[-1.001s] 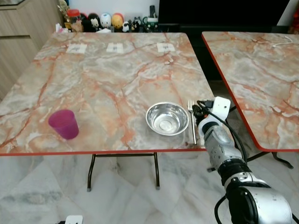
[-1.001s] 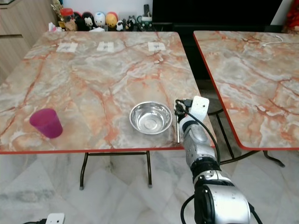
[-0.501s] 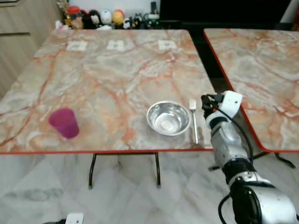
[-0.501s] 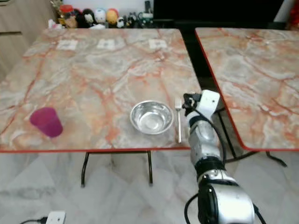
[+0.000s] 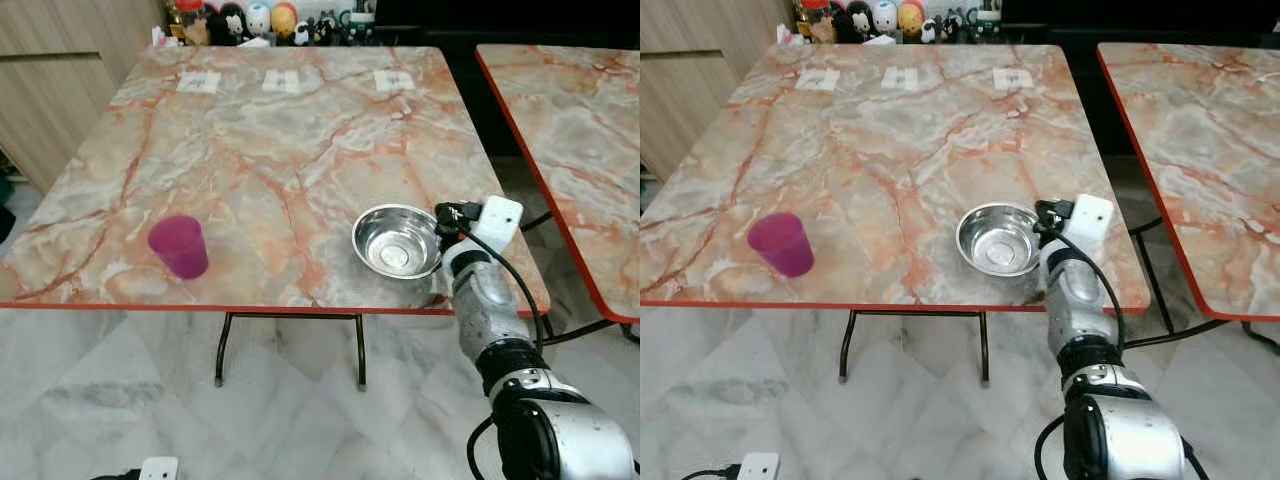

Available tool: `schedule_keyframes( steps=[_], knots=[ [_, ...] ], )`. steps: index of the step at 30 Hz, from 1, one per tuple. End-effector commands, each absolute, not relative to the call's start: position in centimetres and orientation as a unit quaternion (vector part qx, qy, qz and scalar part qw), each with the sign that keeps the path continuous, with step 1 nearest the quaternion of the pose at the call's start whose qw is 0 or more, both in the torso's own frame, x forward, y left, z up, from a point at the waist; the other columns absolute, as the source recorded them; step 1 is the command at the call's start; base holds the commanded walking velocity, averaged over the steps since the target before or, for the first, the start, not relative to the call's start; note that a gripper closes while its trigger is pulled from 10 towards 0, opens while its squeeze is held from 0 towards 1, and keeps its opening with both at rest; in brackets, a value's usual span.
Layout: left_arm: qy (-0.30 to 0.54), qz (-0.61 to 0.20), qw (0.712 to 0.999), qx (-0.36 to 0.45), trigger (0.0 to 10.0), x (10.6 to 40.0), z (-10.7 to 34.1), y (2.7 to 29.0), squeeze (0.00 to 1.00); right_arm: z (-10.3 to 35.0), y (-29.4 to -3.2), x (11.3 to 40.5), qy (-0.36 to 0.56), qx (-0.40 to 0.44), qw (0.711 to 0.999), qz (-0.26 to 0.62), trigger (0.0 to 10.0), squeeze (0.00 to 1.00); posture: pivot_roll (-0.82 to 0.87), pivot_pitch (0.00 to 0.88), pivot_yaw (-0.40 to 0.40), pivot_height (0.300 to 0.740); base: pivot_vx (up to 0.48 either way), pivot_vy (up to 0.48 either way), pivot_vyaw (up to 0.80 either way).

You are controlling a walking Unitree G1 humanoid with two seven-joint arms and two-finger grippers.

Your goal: Setting the table

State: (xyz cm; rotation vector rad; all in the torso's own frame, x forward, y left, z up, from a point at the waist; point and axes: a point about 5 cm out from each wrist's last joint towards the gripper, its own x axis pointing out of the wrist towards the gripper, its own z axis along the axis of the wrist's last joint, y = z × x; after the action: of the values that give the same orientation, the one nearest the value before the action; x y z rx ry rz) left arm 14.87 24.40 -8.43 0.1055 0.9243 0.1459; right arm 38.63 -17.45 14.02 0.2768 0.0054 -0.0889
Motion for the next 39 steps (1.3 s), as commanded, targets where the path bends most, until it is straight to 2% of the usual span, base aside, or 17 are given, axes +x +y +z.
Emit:
schedule_keyframes(
  steps=[1,5,9,13,18,22,29,35,39],
  knots=[
    [0.455,0.071,0.887,0.049,10.0,14.1,-8.7,24.4,0.00,14.2,-18.3,38.5,-0.011,0.137,0.988,-0.069,10.0,0.00,0.04,0.126,0.004,0.740,0.000,0.000,0.00],
    [0.454,0.073,0.887,0.048,10.0,14.0,-8.7,24.4,0.00,15.5,-19.4,38.5,-0.046,0.129,0.987,-0.085,10.0,0.00,0.04,0.127,0.004,0.740,0.000,0.000,0.00],
    [0.455,0.071,0.887,0.048,10.0,14.1,-8.7,24.4,0.00,15.2,-19.8,38.4,-0.023,0.096,0.991,-0.093,10.0,0.00,0.03,0.127,0.004,0.740,0.000,0.000,0.00],
    [0.455,0.068,0.887,0.046,10.0,14.2,-8.7,24.3,0.00,13.9,-21.0,38.3,0.042,0.078,0.989,-0.119,10.0,0.00,0.03,0.126,0.004,0.740,0.000,0.000,0.00],
    [0.455,0.067,0.887,0.045,10.0,14.2,-8.7,24.2,0.00,13.1,-20.3,38.5,0.086,0.050,0.992,-0.082,10.0,0.00,0.04,0.123,0.002,0.740,0.000,0.000,0.00],
    [0.457,0.065,0.886,0.044,10.0,14.1,-8.8,24.2,0.00,13.5,-19.6,38.9,0.090,0.084,0.989,-0.077,10.0,0.00,0.04,0.126,0.004,0.740,0.000,0.000,0.00],
    [0.459,0.066,0.885,0.042,10.0,13.9,-8.9,24.2,0.00,13.8,-19.4,39.2,0.094,0.092,0.988,-0.079,10.0,0.00,0.05,0.127,0.003,0.740,0.000,0.000,0.00],
    [0.457,0.066,0.886,0.044,10.0,13.9,-8.9,24.2,0.00,15.0,-19.4,39.4,0.042,0.104,0.990,-0.087,10.0,0.00,0.05,0.131,0.003,0.740,0.040,0.000,0.00],
    [0.456,0.066,0.886,0.044,10.0,13.8,-8.9,24.2,0.00,17.3,-19.4,39.2,-0.074,0.120,0.987,-0.081,10.0,0.00,0.05,0.129,0.004,0.740,0.263,0.000,0.00]
  ],
)
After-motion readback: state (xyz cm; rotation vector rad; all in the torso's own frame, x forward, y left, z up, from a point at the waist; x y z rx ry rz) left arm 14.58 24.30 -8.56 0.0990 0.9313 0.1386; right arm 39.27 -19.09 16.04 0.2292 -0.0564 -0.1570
